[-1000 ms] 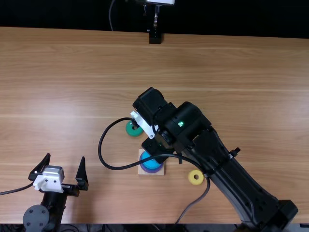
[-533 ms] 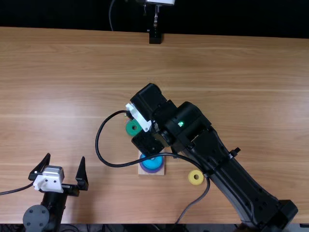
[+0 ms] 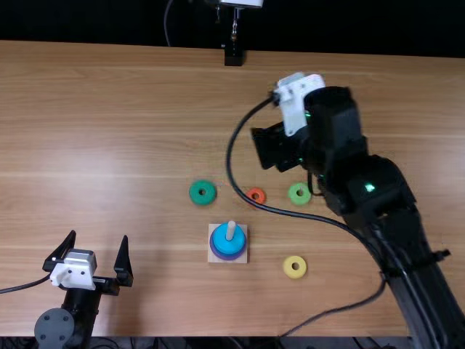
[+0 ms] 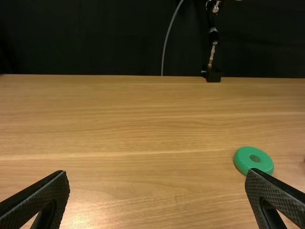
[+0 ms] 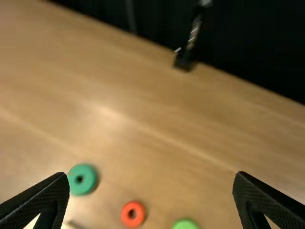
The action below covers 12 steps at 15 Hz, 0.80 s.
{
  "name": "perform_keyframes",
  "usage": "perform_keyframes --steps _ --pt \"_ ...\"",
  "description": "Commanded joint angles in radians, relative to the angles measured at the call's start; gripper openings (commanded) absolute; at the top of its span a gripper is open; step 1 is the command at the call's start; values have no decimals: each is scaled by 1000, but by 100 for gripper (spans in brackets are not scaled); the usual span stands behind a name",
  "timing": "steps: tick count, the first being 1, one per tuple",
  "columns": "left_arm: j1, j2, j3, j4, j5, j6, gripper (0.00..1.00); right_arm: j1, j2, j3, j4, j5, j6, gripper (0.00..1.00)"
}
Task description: Build the Hanoi tower: stack the rings onto the peg from bottom to top in this color order: purple, dark blue, light blue, dark green, light green, yellow, orange.
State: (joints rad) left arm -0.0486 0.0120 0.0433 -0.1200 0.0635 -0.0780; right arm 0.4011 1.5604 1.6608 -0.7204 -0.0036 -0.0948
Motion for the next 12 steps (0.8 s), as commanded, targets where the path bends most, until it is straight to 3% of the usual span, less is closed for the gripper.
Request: perform_keyframes --steps 1,4,5,7,8,12 --pt "0 -12 -43 -5 16 10 100 -53 -95 -101 79 2 1 100" --pt "0 -12 -43 -5 16 10 100 -169 -266 -368 364 -11 -8 100" --pt "0 -12 -43 -5 16 10 100 -208 -370 -484 443 -28 -8 100" --pt "0 -12 -43 -5 16 10 100 -278 -576 -719 548 -88 -10 100" --pt "0 -12 -43 -5 16 10 100 -309 -674 -832 594 -98 -10 100" --pt "0 -12 -43 -5 16 10 100 -360 -1016 -1208 716 -90 -3 100"
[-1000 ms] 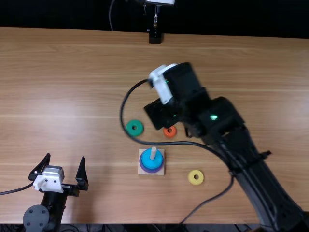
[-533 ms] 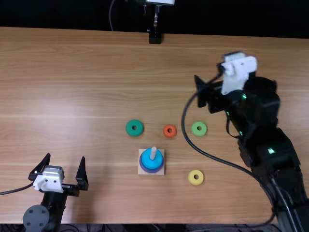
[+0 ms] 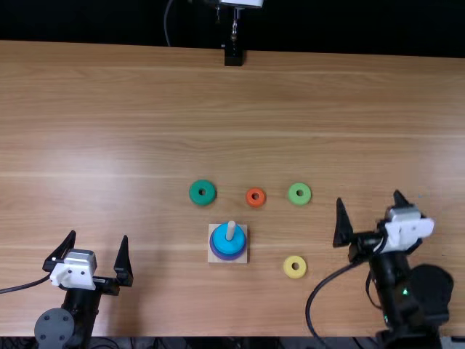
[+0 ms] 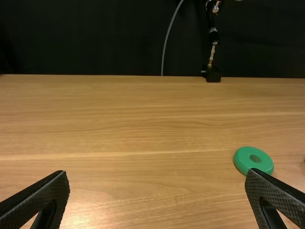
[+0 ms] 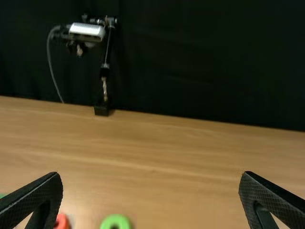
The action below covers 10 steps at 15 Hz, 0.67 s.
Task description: Build the Hanoi tower: stack the rings onto the peg from bottom to top in this color order: purple, dark blue, light blue, dark green, light green, yellow, orange.
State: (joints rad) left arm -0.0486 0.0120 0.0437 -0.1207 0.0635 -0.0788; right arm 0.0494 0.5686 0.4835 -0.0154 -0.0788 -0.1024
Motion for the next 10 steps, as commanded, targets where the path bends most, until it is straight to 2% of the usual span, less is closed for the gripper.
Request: perform_keyframes --steps 1,2,4,5,10 --pt "0 -12 -44 -4 16 11 100 -8 -102 -95 11 -11 5 100" --pt "0 -12 -44 -4 16 11 100 -8 -170 -152 11 1 7 100" --pt "0 -12 -44 -4 16 11 100 -10 -308 -256 9 94 10 100" --pt "0 -12 -44 -4 16 11 100 -10 -366 -304 7 117 9 100" --pt "-2 -12 -44 -6 16 11 100 -10 -516 -436 0 119 1 100"
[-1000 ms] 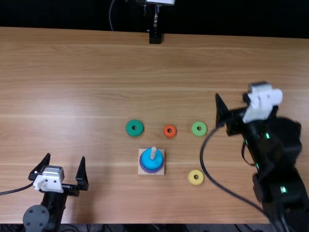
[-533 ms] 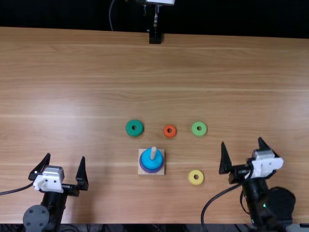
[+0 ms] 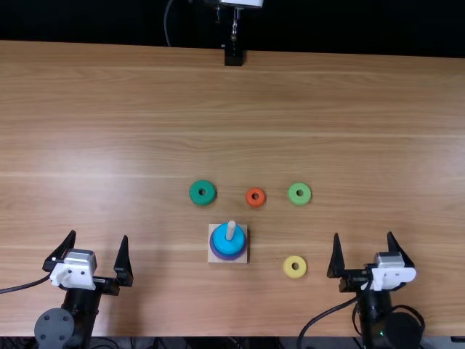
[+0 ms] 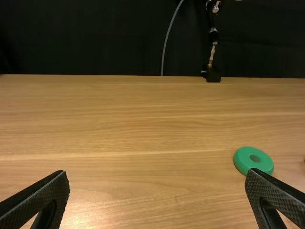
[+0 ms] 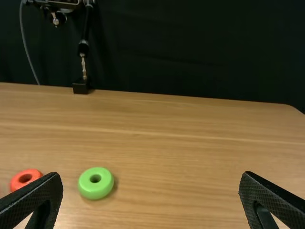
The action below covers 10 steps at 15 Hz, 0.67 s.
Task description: Build the Hanoi tower: stack the rings onto the peg from bottom to top in this color order: purple, dark blue, light blue, dark green, light green, yellow, orange.
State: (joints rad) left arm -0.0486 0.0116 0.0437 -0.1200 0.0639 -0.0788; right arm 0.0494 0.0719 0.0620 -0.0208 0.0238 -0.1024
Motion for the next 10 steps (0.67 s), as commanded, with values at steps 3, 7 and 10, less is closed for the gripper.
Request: perform_keyframes --steps 3,7,10 --pt "0 -12 -44 -5 15 11 100 -10 -72 -44 3 17 1 100" --pt "0 -12 -44 -5 15 11 100 -10 -72 -44 -34 13 1 100" --pt "0 -12 -44 -5 15 11 100 -37 -72 -44 -69 15 3 100"
